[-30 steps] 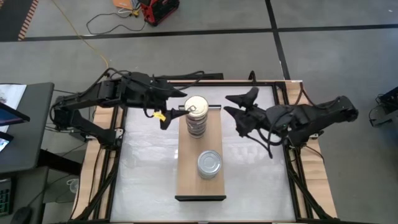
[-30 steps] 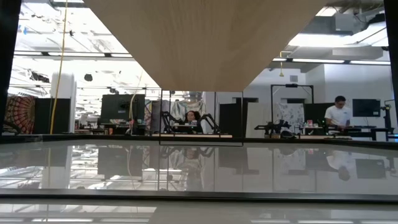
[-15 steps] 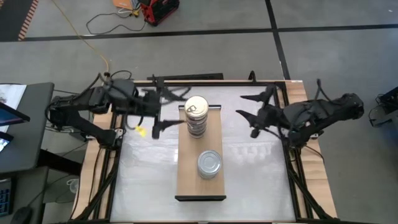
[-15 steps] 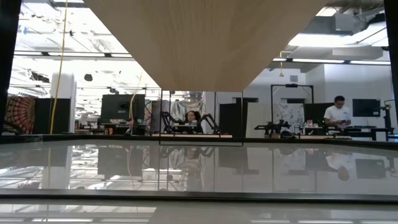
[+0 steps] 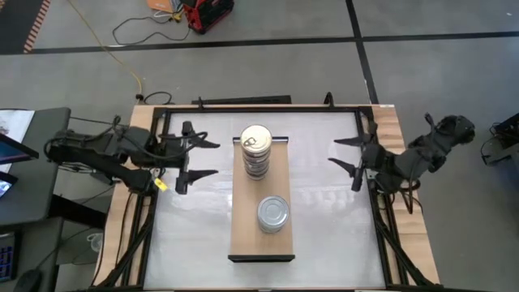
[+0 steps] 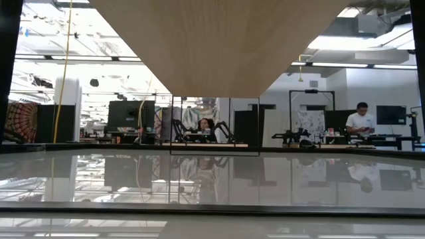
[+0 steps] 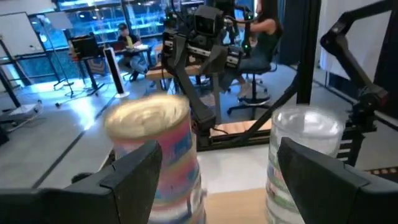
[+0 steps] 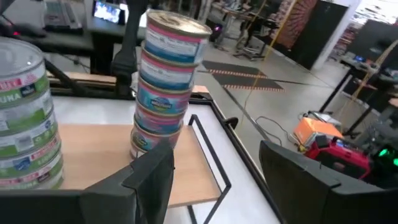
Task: Stack canned seafood by type on shelf
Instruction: Return to Home Position
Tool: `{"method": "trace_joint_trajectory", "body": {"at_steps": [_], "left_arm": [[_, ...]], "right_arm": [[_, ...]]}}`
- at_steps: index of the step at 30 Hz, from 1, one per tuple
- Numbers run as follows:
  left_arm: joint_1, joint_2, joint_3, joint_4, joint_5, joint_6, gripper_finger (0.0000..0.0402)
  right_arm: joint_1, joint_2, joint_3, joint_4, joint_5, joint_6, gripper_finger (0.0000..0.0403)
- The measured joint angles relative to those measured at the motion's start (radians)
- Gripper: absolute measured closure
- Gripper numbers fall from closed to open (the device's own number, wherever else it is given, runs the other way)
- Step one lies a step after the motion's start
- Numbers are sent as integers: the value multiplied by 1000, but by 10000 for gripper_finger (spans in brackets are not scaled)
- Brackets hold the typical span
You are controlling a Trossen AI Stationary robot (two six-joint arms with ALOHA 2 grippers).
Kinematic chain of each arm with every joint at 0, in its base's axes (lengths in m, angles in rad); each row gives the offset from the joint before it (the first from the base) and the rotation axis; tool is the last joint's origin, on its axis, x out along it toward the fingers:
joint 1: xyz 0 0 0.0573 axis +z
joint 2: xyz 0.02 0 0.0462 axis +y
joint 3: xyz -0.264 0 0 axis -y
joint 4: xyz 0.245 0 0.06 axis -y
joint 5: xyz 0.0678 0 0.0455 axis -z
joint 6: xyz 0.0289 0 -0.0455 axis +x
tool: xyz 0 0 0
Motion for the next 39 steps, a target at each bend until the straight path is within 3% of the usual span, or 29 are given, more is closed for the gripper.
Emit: {"method": "trace_joint_trajectory", "body": {"at_steps": [5, 12, 22, 30, 39], "left_arm": [[-15, -122, -210, 143, -40, -29, 95], [-15, -221, -448, 333, 42, -58, 95], [-15, -377, -764, 557, 45, -166, 95], [-15, -455, -918, 645, 45, -208, 95], [-15, -553, -1036, 689, 46, -223, 95]], "right_arm": [[74, -83, -106, 64, 79, 72, 133], [148, -211, -272, 153, 93, 191, 133], [271, -383, -556, 332, 266, 244, 133], [370, -446, -699, 387, 448, 269, 133], [531, -451, -793, 331, 624, 433, 133]]}}
